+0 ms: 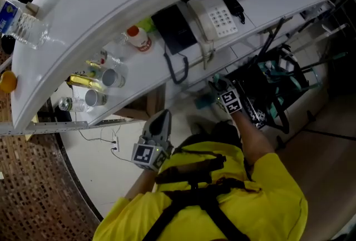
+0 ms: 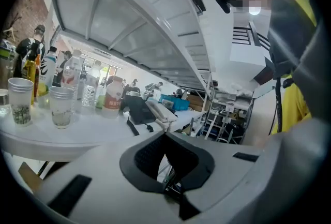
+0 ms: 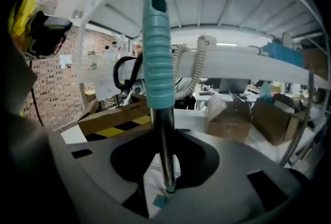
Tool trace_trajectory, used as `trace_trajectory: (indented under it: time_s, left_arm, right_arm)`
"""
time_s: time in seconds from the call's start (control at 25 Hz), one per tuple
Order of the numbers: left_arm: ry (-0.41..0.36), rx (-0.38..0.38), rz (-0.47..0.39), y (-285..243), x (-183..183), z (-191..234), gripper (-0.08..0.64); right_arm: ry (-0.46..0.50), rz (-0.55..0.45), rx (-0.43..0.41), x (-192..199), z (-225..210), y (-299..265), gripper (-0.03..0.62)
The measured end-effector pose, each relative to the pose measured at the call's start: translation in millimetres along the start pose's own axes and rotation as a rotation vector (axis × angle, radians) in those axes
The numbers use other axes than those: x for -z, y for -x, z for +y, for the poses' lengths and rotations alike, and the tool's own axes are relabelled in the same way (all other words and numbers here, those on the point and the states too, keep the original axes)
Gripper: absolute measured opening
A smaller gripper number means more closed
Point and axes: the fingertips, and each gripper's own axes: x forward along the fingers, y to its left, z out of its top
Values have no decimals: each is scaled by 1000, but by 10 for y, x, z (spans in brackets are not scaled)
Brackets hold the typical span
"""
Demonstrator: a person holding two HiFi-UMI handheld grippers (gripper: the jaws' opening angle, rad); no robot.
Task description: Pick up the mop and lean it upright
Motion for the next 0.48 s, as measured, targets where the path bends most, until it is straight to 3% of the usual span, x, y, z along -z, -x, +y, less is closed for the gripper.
trace_trajectory:
  time_s: [0.48]
  left_arm:
    - [6, -67, 42, 41, 33, 146, 5]
  right_arm:
    - [-47, 76, 33, -64, -271, -722, 133]
